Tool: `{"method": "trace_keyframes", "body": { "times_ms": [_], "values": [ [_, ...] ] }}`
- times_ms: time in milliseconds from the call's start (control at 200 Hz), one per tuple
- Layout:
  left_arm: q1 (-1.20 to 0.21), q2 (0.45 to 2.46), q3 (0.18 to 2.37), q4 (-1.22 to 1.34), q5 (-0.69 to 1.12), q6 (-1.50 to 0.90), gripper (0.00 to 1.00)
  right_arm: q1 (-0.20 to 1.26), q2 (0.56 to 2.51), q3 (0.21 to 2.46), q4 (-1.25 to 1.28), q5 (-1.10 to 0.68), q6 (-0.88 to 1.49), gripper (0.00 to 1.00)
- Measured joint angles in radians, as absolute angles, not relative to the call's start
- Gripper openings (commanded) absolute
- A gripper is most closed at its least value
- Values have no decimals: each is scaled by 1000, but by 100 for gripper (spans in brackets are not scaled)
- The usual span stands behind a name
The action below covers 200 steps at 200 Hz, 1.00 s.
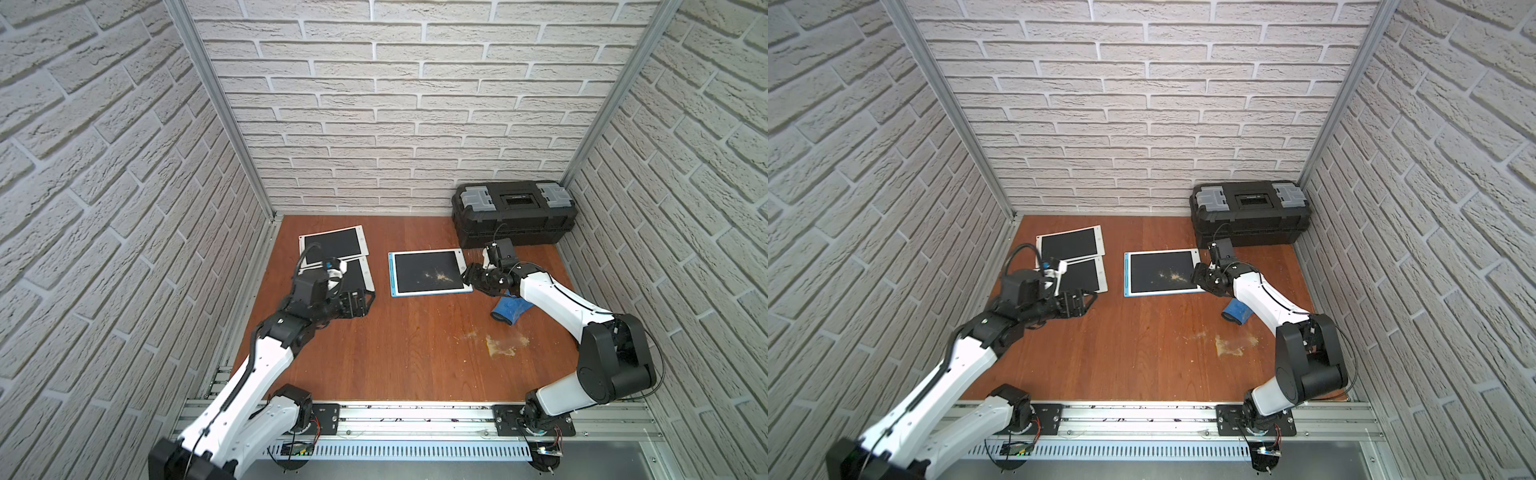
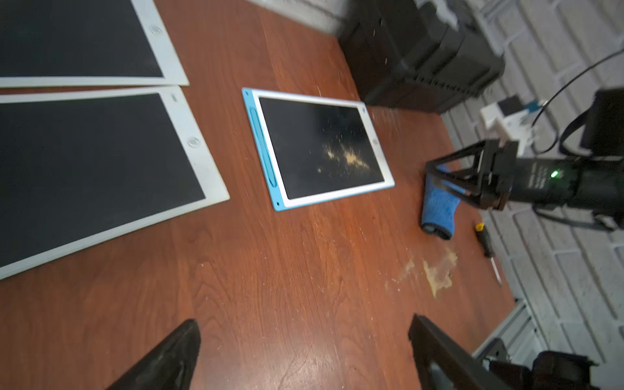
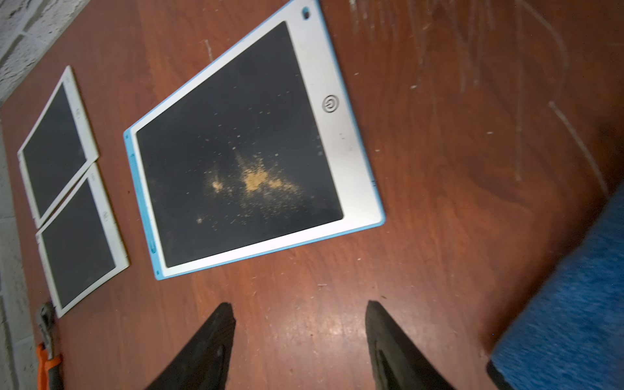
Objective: Wipe the drawing tablet
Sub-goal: Move the drawing tablet to the center of the board.
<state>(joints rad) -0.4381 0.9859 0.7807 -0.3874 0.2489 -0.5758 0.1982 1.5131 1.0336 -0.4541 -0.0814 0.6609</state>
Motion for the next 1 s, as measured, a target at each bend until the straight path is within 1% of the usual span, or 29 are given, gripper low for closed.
{"method": "trace_keyframes", "body": {
  "times_ms": [55,150,255,350,460,600,705,865,1000],
  "values": [
    [-462,1074,825,-363,218,-577,98,199,1504,1035,-470,-32,666,63],
    [-464,1227,894,-297,185,-581,98,200,1478,1031,-495,82,677,67],
    [-463,1371,952,-238,165,-580,98,198,1426,971,-477,194,696,69],
    [-462,1491,1003,-192,139,-580,98,196,1409,923,-471,266,707,69],
    [-455,1589,1028,-130,128,-581,97,194,1444,918,-464,313,707,69],
    [-436,1688,1045,-81,131,-598,97,194,1513,921,-419,283,693,68],
    [-430,1747,1060,-46,144,-607,97,192,1600,964,-403,189,669,68],
    [-426,1821,1092,-6,168,-615,97,192,1720,1029,-321,28,640,71],
    [-424,1888,1138,22,207,-616,97,192,1759,1074,-324,2,638,71]
  ]
}}
